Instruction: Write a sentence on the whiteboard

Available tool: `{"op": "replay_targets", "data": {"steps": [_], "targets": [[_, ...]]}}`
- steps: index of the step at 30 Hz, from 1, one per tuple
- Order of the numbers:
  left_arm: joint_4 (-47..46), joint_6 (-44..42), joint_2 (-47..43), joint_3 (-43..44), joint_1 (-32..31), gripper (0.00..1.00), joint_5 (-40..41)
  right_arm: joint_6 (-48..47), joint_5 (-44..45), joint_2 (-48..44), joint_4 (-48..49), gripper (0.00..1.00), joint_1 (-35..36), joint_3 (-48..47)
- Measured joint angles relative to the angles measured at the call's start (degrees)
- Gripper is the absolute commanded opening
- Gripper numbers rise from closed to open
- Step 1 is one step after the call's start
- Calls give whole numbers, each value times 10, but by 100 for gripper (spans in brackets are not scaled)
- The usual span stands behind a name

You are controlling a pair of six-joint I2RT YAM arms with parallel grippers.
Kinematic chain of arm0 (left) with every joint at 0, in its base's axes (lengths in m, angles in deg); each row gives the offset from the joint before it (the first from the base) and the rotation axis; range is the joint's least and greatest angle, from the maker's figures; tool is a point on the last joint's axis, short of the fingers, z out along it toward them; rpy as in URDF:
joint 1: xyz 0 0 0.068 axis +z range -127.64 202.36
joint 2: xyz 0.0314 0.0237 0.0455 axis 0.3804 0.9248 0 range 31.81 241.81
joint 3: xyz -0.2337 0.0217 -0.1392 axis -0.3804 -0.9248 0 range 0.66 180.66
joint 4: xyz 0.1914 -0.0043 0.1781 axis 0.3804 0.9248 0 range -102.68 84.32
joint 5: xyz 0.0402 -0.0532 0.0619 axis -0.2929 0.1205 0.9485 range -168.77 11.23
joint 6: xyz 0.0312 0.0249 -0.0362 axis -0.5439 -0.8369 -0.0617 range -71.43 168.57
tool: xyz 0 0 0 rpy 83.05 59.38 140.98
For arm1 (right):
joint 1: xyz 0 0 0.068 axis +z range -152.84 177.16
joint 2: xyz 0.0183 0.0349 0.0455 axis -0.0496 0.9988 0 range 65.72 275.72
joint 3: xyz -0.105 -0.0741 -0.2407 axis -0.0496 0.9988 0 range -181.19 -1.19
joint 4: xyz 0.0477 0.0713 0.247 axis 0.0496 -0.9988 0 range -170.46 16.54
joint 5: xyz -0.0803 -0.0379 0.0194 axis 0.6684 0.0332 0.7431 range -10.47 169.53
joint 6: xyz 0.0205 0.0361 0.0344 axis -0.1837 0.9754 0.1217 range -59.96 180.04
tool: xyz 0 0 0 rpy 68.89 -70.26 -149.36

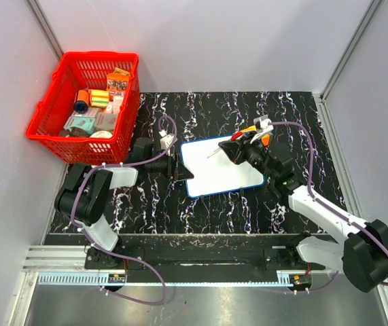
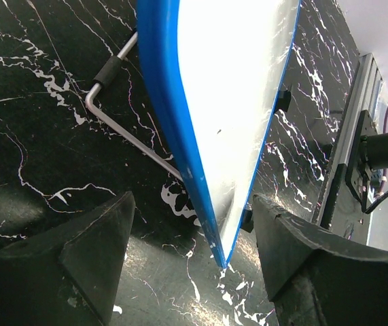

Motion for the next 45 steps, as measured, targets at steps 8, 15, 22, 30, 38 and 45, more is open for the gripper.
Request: {"op": "replay_targets", "data": {"steps": [8,15,22,30,38,45], "targets": [[0,0,0,0,0,74,5,51,-28,18,19,0,-43,-5],[4,0,0,2,0,74,9,29,-6,4,-3,0,-43,-8],[-2,10,14,37,2,72,8,2,24,4,-14,0,-25,-9],[-11,24,31,47,3,39,-9,-44,71,18,-11,0,39,-13],[-13,43,38,63,3,14,-54,-64,114,41,9,0,54,-15],[-1,41,37,66,3,1,-59,-81,138,63,33,0,76,-19]]}}
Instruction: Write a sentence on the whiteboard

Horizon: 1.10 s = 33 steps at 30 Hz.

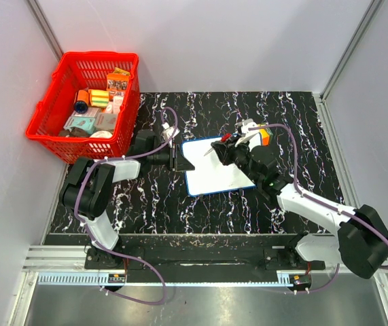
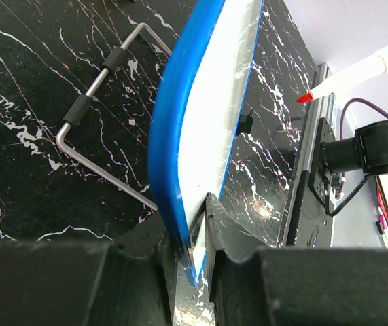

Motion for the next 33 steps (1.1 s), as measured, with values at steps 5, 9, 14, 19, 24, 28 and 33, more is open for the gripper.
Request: {"op": "replay_targets", "data": {"steps": [5,9,14,19,24,28,33], "targets": [[2,0,0,0,0,0,0,-20,30,14,14,0,22,-12],[3,0,0,0,0,0,0,-43,76,30,41,0,44,-20],[4,0,0,0,0,0,-1,-70,127,61,52,0,62,-41],[5,0,0,1,0,0,-1,-86,156,85,53,0,64,-73],[6,-1,0,1,-2,0,-1,-94,166,103,49,0,64,-105],[8,-2,0,2,-2,0,-1,-96,166,108,47,0,65,-112],[13,-4,0,4,-2,0,-1,-96,165,114,35,0,65,-112]]}}
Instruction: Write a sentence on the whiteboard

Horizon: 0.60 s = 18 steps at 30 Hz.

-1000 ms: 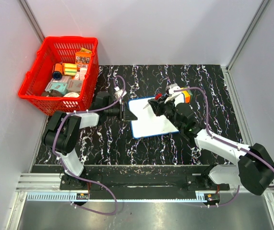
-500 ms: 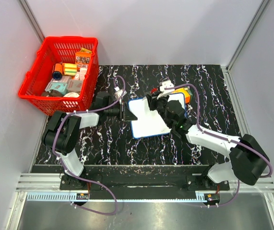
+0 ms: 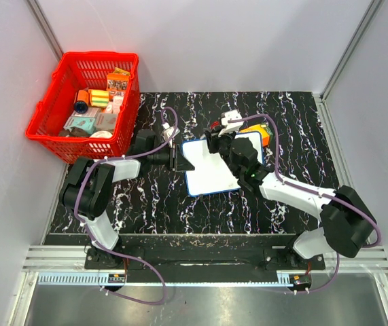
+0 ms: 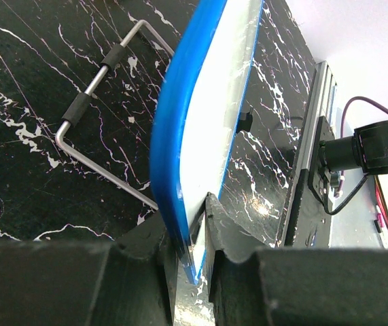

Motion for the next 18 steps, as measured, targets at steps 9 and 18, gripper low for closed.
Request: {"op": "replay_targets", "data": {"steps": [9,18], "targets": [[11,-5,0,4,-1,0,0,7,-11,12,-5,0,0,0],[21,-7,0,5,-1,0,1,11,-10,23,-8,0,0,-2]]}}
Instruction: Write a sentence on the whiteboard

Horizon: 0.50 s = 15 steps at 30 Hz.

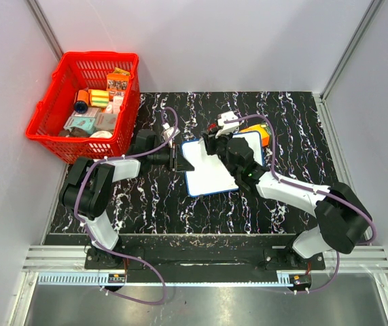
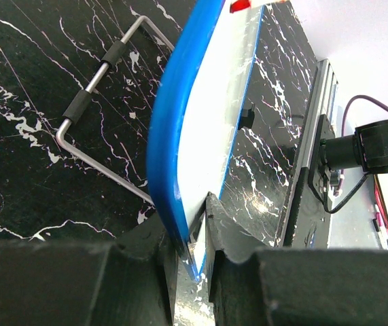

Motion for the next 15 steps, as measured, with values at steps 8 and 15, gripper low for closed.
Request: {"op": "replay_targets", "data": {"steps": [8,15], "targets": [[3,-1,0,1,0,0,0,4,-11,3,0,0,0,-3],[5,-3,0,3,-1,0,0,6,-33,4,-2,0,0,-3]]}}
